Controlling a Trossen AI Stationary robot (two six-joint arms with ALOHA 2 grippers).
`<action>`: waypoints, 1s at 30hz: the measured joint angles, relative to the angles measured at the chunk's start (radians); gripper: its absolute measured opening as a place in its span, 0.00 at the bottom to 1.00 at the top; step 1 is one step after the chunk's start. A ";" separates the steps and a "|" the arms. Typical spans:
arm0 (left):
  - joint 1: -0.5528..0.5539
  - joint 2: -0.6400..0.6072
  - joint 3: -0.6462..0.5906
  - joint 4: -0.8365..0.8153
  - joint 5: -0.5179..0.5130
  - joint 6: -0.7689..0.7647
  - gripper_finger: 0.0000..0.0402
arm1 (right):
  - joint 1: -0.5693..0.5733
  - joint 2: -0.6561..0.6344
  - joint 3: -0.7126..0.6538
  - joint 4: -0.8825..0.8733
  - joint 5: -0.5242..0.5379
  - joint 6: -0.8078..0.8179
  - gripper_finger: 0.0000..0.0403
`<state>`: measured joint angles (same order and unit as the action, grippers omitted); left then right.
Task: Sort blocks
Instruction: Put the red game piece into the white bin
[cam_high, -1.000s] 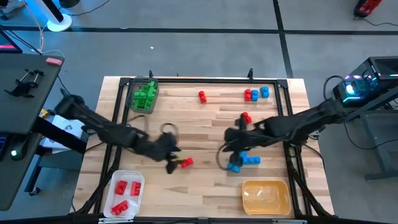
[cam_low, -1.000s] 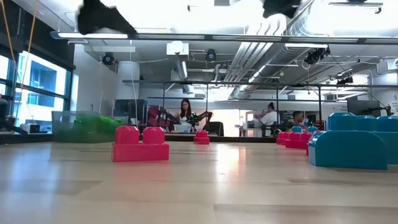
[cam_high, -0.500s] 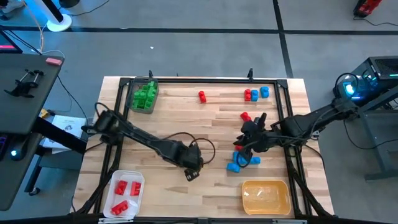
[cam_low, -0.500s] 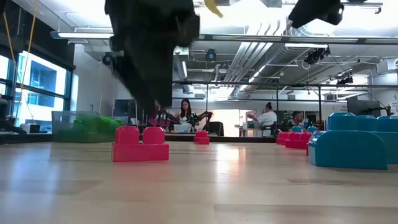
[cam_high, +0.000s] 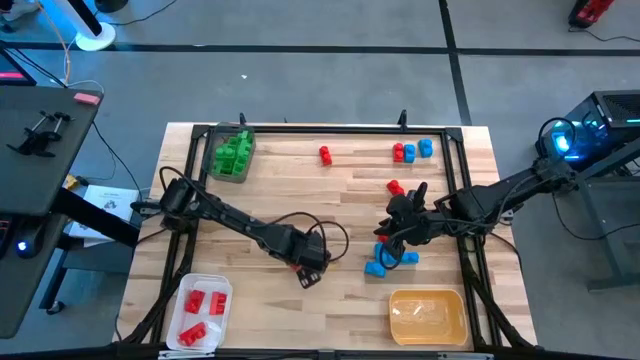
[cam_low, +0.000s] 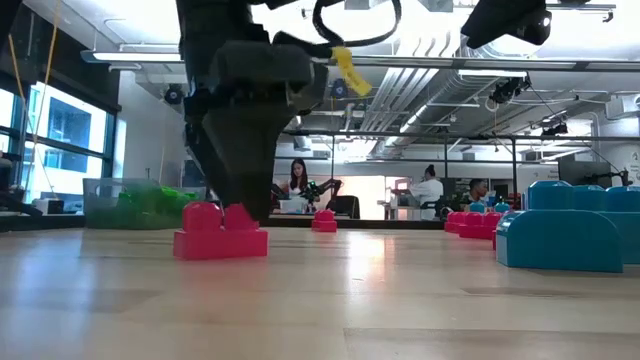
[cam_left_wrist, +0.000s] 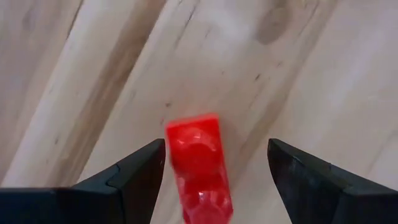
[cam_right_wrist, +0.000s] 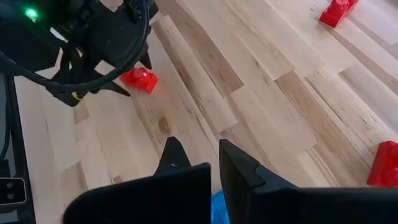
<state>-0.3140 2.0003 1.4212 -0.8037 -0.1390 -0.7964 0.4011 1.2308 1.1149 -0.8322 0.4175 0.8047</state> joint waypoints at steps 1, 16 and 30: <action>0.002 0.000 0.000 -0.004 0.000 -0.013 0.67 | 0.000 0.000 0.000 0.000 0.000 0.000 0.00; 0.017 0.080 0.003 -0.041 0.081 -0.132 0.67 | 0.000 0.000 0.000 0.005 -0.001 -0.019 0.00; 0.017 0.014 -0.003 -0.087 0.104 -0.033 0.23 | 0.000 0.000 0.000 0.006 0.000 -0.025 0.00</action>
<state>-0.2972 2.0143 1.4178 -0.8912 -0.0351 -0.8290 0.4011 1.2312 1.1149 -0.8265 0.4175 0.7796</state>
